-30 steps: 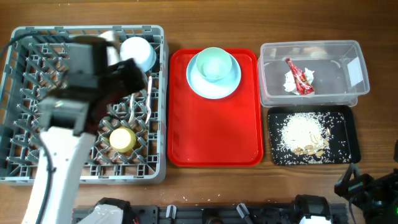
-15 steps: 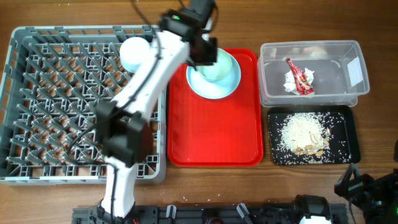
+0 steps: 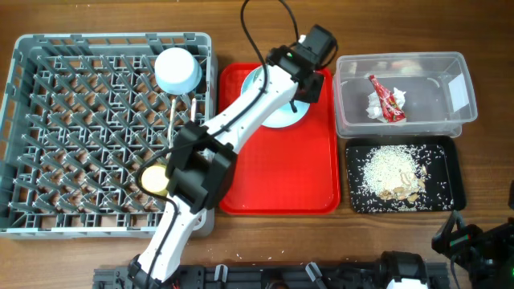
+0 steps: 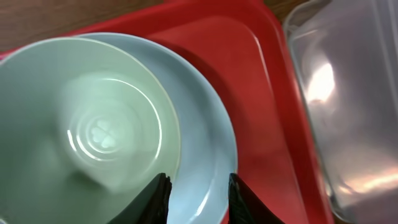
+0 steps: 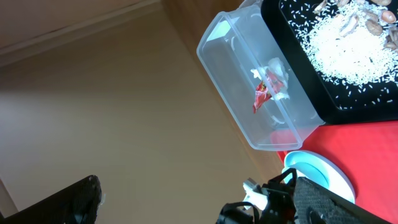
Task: Sort waste into correct bins and load items into the dishwasher rack
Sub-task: 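Reach the left gripper to the red tray and grasp the small light blue bowl, then carry the light blue bowl to the rack and set it down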
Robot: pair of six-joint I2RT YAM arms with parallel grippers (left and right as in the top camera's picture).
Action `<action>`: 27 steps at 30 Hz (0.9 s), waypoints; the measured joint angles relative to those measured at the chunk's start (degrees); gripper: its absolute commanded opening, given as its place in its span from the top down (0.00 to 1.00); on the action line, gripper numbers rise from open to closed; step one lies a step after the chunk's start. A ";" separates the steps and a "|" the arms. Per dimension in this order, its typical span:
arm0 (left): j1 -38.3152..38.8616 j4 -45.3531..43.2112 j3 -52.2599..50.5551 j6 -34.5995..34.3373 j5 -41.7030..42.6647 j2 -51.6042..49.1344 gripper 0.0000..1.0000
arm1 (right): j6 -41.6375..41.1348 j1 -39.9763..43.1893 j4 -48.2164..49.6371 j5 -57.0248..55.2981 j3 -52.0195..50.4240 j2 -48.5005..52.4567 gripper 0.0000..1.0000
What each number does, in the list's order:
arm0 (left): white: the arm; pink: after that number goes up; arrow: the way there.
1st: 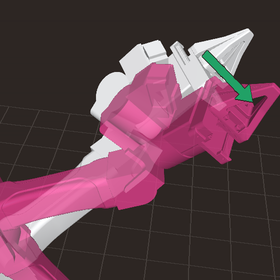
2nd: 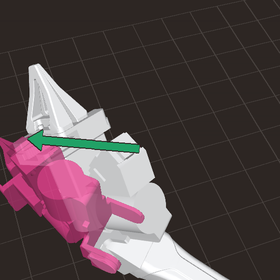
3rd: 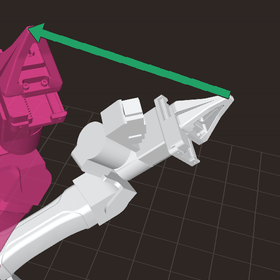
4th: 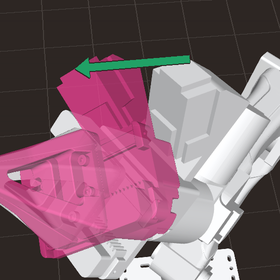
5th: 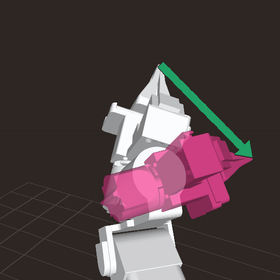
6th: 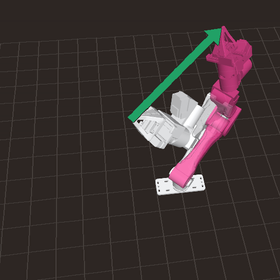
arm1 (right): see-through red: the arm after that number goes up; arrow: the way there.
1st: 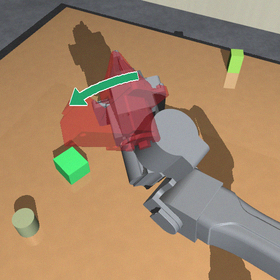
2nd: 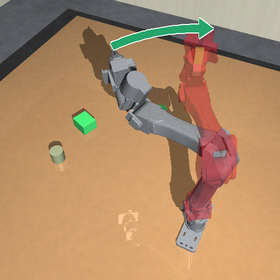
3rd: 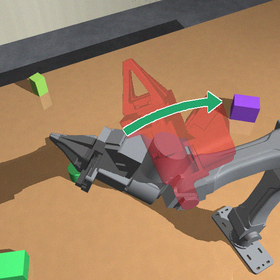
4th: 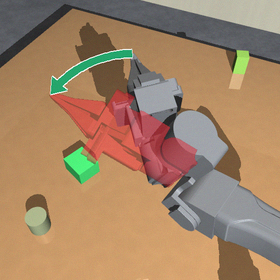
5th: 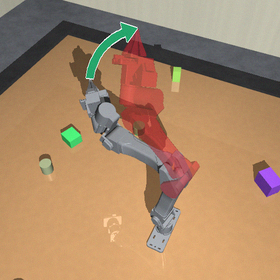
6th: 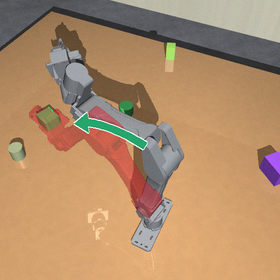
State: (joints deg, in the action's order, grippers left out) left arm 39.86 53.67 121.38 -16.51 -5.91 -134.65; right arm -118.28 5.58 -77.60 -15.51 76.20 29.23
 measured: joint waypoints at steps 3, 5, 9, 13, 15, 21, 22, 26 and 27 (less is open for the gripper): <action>0.66 -0.66 0.09 0.00 -4.83 -1.07 0.70 | -0.02 0.00 0.00 0.00 0.00 0.00 0.00; 0.63 -0.90 0.11 0.02 -6.40 -1.95 0.71 | 0.00 0.00 0.00 0.00 0.00 0.00 0.00; 0.55 -0.76 0.11 0.13 -7.04 -4.00 0.96 | 0.00 0.00 0.00 0.00 0.00 0.00 0.00; 0.55 -0.17 0.11 0.79 -7.78 -4.87 0.96 | 0.00 0.00 0.00 0.00 0.00 0.00 0.00; 0.48 0.11 0.24 0.74 -8.39 -4.85 0.96 | 0.00 0.00 0.00 0.00 0.00 0.00 0.00; -0.70 1.62 0.31 -2.16 -6.73 1.90 0.96 | 0.00 0.00 0.02 0.00 0.00 0.00 0.00; -1.14 2.23 0.31 -2.40 -5.29 5.22 0.96 | 0.00 0.00 0.00 0.00 0.00 0.00 0.00; -3.28 6.67 0.66 -2.80 0.48 21.18 0.96 | 0.00 0.00 0.00 0.00 0.00 0.00 0.00; -4.63 9.53 1.33 -2.89 2.67 26.91 0.96 | 0.00 0.00 0.00 0.00 0.00 0.00 0.01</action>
State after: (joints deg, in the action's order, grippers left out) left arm 35.22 63.20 122.72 -19.40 -3.25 -107.74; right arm -118.28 5.58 -77.60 -15.51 76.20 29.23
